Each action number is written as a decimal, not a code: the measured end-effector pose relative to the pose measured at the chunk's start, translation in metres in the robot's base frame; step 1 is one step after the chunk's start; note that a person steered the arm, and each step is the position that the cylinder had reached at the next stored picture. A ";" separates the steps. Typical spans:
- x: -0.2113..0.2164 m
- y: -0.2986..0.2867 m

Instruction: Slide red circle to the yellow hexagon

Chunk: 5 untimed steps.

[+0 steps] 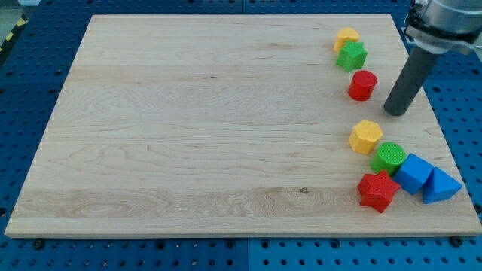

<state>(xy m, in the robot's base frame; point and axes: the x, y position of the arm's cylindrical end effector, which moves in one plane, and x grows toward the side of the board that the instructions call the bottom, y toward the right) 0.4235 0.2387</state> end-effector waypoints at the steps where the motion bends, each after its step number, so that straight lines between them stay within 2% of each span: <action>1: -0.045 0.001; 3: -0.072 0.007; 5: -0.077 0.005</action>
<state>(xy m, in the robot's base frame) 0.3462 0.2439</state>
